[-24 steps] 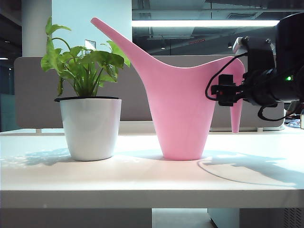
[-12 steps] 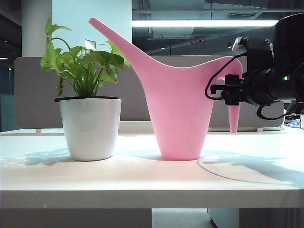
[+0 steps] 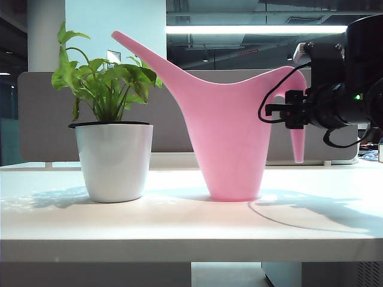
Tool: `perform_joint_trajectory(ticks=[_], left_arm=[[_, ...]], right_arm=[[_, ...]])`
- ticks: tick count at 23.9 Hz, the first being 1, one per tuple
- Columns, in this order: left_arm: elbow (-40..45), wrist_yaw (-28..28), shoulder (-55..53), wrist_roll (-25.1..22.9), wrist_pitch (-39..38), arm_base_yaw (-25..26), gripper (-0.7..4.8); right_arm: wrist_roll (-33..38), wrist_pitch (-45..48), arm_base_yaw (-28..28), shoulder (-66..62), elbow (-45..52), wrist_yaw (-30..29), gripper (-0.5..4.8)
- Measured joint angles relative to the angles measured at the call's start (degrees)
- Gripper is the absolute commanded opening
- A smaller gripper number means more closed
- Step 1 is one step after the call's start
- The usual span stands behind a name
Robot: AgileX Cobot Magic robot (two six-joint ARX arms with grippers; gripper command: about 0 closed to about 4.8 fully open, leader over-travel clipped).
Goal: Pick up the watering can from the table, water the potted plant, and put the can back.
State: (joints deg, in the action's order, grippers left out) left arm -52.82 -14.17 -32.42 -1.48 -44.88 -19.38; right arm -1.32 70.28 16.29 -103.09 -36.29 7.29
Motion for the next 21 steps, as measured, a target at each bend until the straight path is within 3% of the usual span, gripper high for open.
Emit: perform_joint_trajectory(ticks=[10,21], left_arm=[[0.00,0.02,0.00,0.00,0.00,0.00,0.03],[0.00,0.02,0.00,0.00,0.00,0.00,0.03]], right_arm=[[-9.38,-6.45,-0.33,12.98,-0.48,0.37,-0.06],[-28.22,-30.34,-1.07,25.73,-14.27,1.22,-0.06]])
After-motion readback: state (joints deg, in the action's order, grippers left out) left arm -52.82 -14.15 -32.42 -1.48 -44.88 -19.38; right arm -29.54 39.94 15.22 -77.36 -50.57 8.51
